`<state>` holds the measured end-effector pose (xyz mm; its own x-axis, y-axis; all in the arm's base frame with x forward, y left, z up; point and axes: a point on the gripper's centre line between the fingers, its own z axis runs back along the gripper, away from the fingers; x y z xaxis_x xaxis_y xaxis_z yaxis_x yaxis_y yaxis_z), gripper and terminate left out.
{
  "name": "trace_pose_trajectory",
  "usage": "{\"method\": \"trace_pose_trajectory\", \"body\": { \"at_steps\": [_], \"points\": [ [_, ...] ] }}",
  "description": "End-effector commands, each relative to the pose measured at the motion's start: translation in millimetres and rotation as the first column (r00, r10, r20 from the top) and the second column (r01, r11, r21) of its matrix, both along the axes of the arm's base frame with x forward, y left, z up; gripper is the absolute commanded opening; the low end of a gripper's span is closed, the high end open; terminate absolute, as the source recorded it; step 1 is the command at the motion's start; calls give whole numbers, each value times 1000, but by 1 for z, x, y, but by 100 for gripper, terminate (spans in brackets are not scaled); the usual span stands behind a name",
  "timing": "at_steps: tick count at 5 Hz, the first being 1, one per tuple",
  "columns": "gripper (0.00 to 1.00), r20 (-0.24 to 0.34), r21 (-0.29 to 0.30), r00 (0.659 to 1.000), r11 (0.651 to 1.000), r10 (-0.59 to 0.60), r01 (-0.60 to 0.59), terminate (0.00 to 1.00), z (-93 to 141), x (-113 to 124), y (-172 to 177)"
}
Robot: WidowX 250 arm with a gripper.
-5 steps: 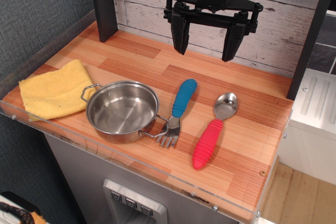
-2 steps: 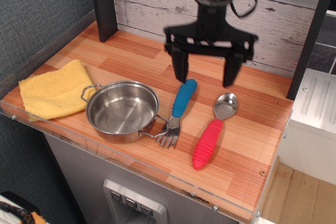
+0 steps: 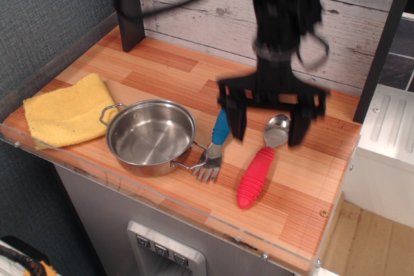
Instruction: Move red spoon behind pot
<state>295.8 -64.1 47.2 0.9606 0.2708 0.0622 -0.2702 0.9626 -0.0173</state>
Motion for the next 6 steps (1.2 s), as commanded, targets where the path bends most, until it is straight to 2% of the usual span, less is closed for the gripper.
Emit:
{"method": "trace_pose_trajectory", "body": {
  "at_steps": [1, 3, 4, 5, 6],
  "points": [
    [100, 17, 19, 1000, 1000, -19, 18, 0, -15, -4, 3],
    [100, 74, -38, 997, 999, -31, 34, 0, -31, -4, 4],
    [100, 72, -41, 997, 998, -35, 38, 0, -34, -3, 3],
    [0, 76, -51, 997, 998, -30, 34, 0, -34, -3, 4],
    [0, 92, -89, 995, 996, 27, -19, 0, -19, 1, 6]
  ]
}}
